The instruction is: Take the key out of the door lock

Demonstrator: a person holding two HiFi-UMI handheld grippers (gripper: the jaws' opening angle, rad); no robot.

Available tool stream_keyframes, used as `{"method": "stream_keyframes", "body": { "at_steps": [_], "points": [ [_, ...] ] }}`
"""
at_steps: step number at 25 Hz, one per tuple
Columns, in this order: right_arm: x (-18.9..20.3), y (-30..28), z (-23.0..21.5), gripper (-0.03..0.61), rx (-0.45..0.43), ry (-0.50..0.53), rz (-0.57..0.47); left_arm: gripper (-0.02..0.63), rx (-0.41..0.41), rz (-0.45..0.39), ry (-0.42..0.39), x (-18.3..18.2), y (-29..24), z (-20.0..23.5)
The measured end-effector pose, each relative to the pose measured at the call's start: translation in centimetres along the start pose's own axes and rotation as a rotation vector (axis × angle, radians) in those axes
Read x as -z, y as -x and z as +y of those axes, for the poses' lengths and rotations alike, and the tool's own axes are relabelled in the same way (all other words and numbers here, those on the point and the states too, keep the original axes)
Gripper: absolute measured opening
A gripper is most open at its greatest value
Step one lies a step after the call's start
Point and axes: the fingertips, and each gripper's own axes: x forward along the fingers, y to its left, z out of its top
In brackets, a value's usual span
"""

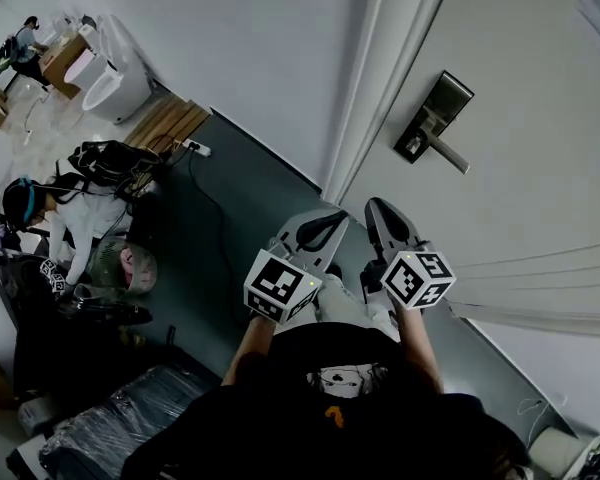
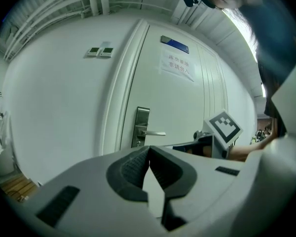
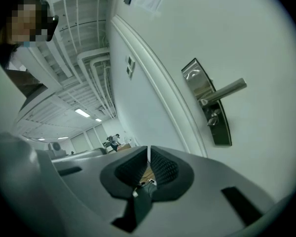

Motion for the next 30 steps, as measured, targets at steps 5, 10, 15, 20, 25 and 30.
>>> {"method": "stream_keyframes", "body": {
  "at_steps": [5,10,15,20,25,30],
  "points": [
    [-1.2,-1.7,-3.3,0.008,0.039,-0.043,-0.007,0.008,0.007,0.024,0.002,-0.3,-3.3,1.6],
    [-3.9,-3.0,-7.5,0.008,0.055,-0.084,-0.006,0.008,0.013,0.056,0.008,-1.5,-8.4,2.7],
    [-4.6,-3.1,-10.2,0.007,0.073,-0.122,-0.005,0.008,0.024,0.083,-0.015,-2.3,-12.3,3.4],
    [-5.1,-3.7,-12.2,0.008,0.063,-0.156,0.007,0.008,0.018,0.102,-0.034,-3.1,-15.1,4.3],
    [-5.4,-3.9,-13.9,0.008,0.062,-0.183,-0.005,0.008,0.004,0.129,-0.045,-2.5,-16.8,4.6],
    [-4.8,-3.8,-14.7,0.008,0.079,-0.242,-0.031,0.008,0.031,0.144,-0.042,-1.8,-17.7,4.7]
  ]
}}
